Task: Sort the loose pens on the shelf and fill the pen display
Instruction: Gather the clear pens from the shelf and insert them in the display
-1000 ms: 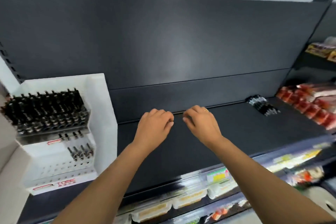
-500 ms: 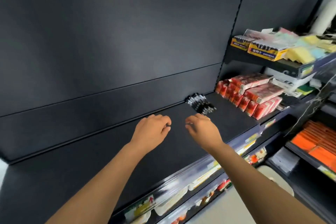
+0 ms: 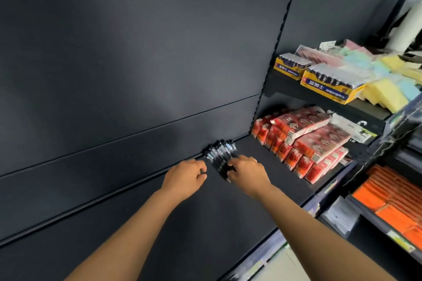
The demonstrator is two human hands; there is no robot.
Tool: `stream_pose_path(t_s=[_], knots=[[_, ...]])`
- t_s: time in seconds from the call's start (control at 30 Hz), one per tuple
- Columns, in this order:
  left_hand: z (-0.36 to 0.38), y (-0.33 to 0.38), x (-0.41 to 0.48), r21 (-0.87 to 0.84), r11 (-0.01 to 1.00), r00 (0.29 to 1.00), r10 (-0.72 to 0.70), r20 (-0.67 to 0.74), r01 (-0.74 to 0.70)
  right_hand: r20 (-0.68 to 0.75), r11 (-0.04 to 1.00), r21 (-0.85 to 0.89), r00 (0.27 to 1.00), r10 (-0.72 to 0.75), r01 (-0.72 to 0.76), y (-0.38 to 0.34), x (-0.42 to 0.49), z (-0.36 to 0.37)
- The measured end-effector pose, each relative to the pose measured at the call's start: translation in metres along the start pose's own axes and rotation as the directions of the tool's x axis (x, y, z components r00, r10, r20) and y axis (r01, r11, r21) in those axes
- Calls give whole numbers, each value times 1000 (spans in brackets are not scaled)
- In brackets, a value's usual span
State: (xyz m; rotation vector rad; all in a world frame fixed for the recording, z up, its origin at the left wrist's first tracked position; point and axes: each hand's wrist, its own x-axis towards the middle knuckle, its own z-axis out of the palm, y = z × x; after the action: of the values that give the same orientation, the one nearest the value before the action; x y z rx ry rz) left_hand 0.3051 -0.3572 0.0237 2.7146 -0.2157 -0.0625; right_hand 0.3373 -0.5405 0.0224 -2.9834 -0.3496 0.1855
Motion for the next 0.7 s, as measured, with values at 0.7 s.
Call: stream_pose_path(t_s=[0.7], knots=[[61,-2,42,-120,877,885,-459,81,466,177,844,-192,864,-472,500,-12,108,62]])
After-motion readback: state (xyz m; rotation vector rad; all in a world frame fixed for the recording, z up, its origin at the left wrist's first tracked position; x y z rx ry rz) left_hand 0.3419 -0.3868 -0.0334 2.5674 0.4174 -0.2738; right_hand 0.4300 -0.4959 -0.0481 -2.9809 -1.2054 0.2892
